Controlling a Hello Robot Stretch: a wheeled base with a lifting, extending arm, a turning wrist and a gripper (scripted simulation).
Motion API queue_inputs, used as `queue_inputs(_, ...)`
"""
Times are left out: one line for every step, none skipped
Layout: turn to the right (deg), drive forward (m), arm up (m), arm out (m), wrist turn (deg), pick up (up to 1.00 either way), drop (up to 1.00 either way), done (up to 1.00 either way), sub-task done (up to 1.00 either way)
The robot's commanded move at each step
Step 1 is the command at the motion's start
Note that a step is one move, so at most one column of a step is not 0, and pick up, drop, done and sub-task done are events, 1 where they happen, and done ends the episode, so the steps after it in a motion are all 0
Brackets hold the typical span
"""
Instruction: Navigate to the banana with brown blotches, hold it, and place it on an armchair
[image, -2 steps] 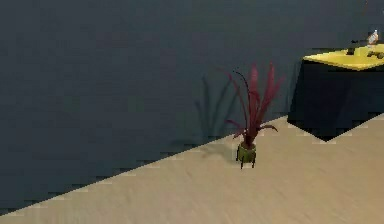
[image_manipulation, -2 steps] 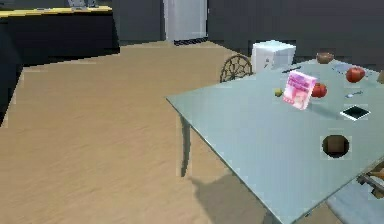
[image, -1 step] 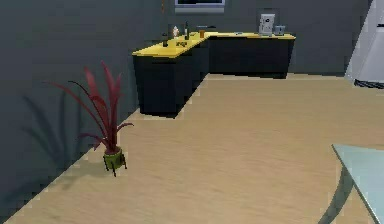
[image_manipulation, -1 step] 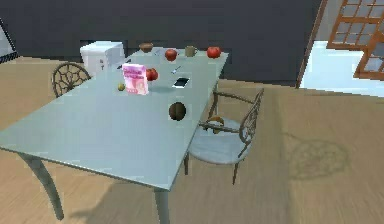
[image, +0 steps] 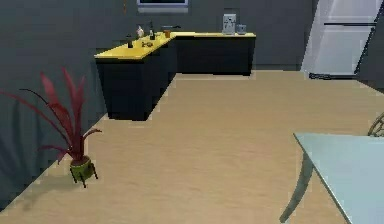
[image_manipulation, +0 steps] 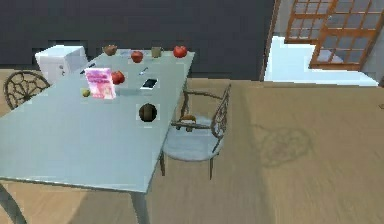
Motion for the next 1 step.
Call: queue_inputs(0.0, 1.0, 0.0, 0.0, 0.0, 0.0, 0.0, 0.0, 0.0)
